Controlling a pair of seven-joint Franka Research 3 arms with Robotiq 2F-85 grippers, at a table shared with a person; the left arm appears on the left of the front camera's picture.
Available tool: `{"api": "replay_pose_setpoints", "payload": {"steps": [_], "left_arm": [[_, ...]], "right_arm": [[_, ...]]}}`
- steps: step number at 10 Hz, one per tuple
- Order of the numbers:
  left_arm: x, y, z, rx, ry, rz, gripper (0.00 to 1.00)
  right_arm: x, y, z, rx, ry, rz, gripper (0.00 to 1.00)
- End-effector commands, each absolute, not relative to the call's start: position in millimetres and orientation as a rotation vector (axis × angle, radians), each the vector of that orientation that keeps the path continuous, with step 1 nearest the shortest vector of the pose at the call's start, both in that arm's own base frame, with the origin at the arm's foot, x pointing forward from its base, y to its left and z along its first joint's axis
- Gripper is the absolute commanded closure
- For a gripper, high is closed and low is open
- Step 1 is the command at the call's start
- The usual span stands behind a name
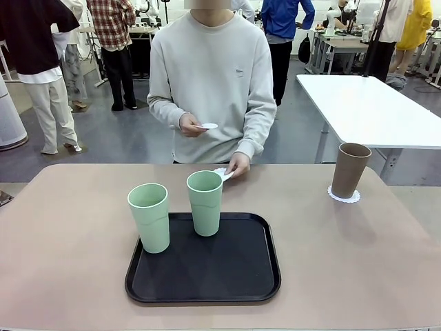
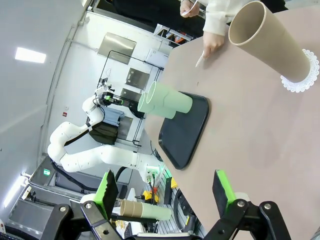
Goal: Place coasters on the table and set cups on them.
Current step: Take one Reusable plastic cup from the Flat Tray and place it on a coaster set by the human.
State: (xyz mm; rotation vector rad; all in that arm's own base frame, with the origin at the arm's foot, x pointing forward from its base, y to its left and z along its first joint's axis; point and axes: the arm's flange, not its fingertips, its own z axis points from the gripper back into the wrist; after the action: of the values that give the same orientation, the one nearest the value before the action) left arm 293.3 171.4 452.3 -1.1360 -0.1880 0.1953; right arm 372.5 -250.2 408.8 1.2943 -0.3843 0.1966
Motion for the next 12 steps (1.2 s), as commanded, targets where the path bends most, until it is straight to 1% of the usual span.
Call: {"api": "replay_pose_setpoints", "payload": {"steps": [1, 12], "left_arm": [[292.1, 172.2, 453.3, -1.143, -0.196, 0.194, 0.0], [292.1, 172.2, 453.3, -1.143, -0.196, 0.194, 0.0]], "right_arm": [[372.1, -249.5, 408.5, 1.296, -0.38, 0.19, 0.0], [372.1, -249.5, 408.5, 1.296, -0.38, 0.19, 0.0]]}}
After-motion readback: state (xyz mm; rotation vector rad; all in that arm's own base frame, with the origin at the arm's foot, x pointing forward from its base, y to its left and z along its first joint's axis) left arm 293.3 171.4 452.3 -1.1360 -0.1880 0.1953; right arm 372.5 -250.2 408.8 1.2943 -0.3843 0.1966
